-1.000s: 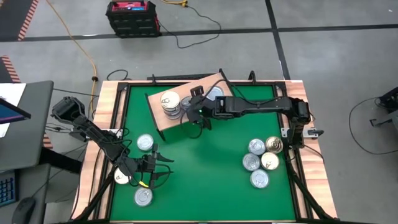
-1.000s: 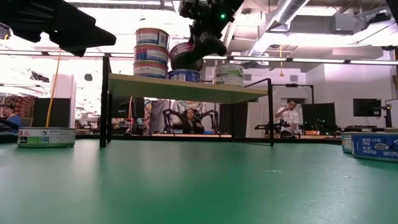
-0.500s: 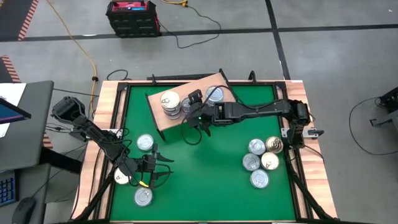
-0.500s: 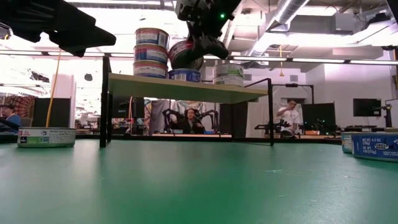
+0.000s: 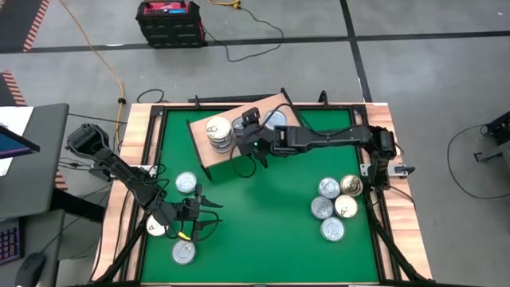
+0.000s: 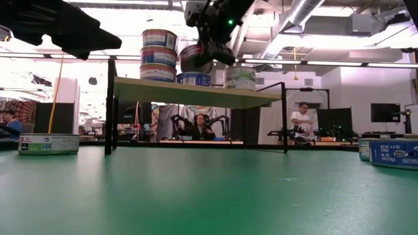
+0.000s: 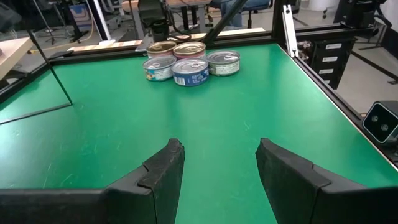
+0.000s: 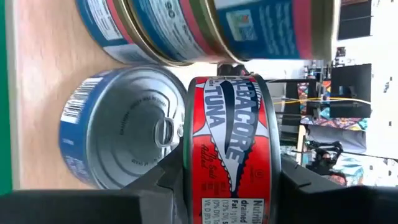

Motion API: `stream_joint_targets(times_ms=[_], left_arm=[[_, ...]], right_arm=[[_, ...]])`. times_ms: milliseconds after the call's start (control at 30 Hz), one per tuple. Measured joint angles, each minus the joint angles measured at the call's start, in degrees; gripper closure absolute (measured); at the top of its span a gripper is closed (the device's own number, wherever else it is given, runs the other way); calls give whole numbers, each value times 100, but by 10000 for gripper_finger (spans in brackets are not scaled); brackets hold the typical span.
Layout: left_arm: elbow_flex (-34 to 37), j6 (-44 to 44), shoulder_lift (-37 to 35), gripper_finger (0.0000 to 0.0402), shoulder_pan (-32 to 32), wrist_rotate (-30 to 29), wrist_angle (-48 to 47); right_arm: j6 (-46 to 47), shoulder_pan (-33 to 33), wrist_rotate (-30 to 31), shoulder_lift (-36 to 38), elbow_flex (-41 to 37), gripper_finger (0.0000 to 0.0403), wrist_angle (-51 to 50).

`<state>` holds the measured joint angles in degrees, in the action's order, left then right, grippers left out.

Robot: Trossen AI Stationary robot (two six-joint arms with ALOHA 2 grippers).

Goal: Stack canned seafood by type on shelf
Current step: Stack the red tuna can on top of the blue tuna can on the shelf

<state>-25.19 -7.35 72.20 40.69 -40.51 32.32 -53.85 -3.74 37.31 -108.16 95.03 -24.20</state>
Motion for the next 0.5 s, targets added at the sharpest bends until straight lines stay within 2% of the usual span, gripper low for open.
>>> stream_joint_targets(times_ms=[100, 367, 500], left_arm=[[0, 0, -1, 210, 0, 0, 2], [0, -21, -1, 210, 0, 1, 7], [0, -27, -1, 210, -1, 2, 11]], right_arm=[[211, -58, -260, 0, -60, 240, -8], [430, -43, -374, 21, -248, 238, 107], [572, 9, -525, 26, -263, 222, 88]])
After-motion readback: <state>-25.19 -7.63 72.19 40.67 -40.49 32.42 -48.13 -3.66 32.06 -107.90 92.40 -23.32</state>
